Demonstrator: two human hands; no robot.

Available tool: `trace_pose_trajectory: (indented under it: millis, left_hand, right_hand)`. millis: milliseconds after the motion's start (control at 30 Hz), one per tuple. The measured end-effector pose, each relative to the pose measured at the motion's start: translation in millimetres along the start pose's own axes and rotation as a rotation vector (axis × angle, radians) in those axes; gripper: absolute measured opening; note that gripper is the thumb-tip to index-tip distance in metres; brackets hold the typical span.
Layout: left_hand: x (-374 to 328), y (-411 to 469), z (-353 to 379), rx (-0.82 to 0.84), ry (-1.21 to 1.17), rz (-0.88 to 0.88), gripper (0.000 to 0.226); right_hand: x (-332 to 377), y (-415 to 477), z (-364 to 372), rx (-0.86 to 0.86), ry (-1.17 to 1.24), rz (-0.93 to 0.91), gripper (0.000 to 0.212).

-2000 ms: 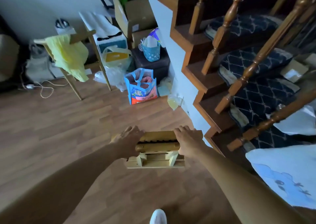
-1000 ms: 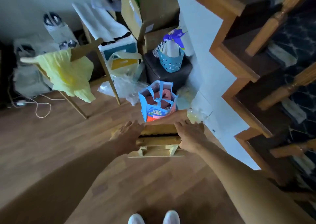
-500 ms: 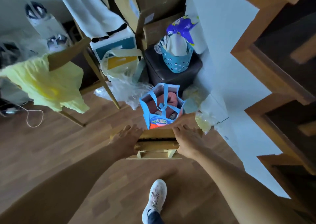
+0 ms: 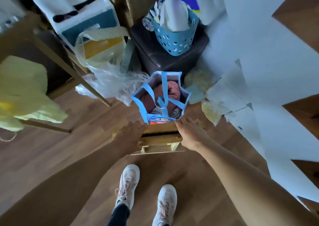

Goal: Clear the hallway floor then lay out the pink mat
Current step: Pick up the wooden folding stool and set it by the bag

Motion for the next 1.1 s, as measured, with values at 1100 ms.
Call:
trace_pose_trajectory:
  millis: [1100]
  left_hand:
    - [82.9, 181.8, 20.2, 0.045, 0.056, 0.111, 0.082]
  right_hand:
    - [-24.6, 174.3, 60.7, -0.095, 0.137, 0.227, 0.062]
Point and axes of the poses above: each hand's wrist, its own y-axis towards the middle knuckle, its own z-axis out of the palm, x = y × z, the point moved 5 cm from there along y, towards the middle knuckle, and after that the axes turned 1 degree about z, right-handed, at the moved point
